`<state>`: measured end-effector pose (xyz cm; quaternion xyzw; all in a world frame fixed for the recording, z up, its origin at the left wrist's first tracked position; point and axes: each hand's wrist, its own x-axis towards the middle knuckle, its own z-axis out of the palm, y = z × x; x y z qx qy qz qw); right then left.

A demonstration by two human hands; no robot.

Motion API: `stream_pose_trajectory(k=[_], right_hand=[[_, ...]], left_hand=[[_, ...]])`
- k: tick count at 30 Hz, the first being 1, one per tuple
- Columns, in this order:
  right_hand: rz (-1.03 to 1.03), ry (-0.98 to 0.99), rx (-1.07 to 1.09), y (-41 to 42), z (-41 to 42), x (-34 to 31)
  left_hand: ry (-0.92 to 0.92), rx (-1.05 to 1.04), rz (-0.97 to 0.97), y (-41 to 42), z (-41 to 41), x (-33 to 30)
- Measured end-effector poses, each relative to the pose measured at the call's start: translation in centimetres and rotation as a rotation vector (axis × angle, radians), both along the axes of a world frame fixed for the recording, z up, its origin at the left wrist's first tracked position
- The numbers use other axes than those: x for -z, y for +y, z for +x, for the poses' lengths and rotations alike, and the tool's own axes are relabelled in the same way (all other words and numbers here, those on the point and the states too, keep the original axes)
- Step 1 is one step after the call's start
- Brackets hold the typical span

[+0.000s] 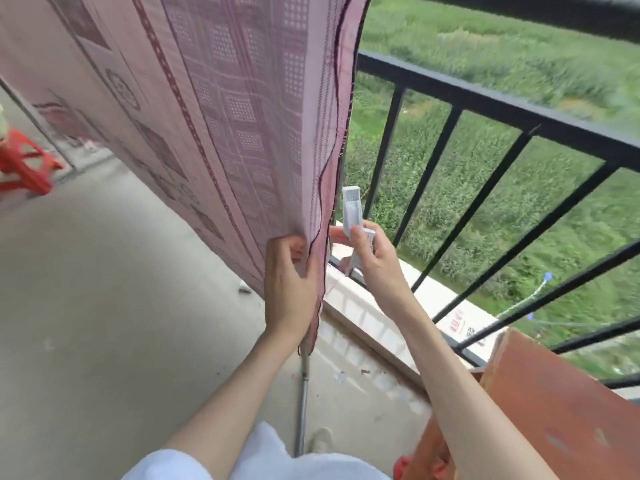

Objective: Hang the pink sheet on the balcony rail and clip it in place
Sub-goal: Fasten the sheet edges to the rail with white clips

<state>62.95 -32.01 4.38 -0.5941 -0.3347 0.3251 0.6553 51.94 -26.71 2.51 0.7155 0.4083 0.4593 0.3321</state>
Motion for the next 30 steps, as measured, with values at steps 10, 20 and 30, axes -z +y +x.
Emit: stream_pose_trajectory(k=[10,20,30], right_hand=[[0.022,0.196,-0.159,1.0,0.3,-0.8],[0.017,0.417,-0.249,0.3,1.3,-1.1],[0.11,0.266,-0.256,0.5,2.4,-2.5]], left_hand=[[-0.018,0.078,-0.041,0.3,0.5,-0.2],[-0.006,0.009,-0.062,-0.6,2.0,0.0],[0.079,-0.14,0.232,-0.3,2.8,-3.6]])
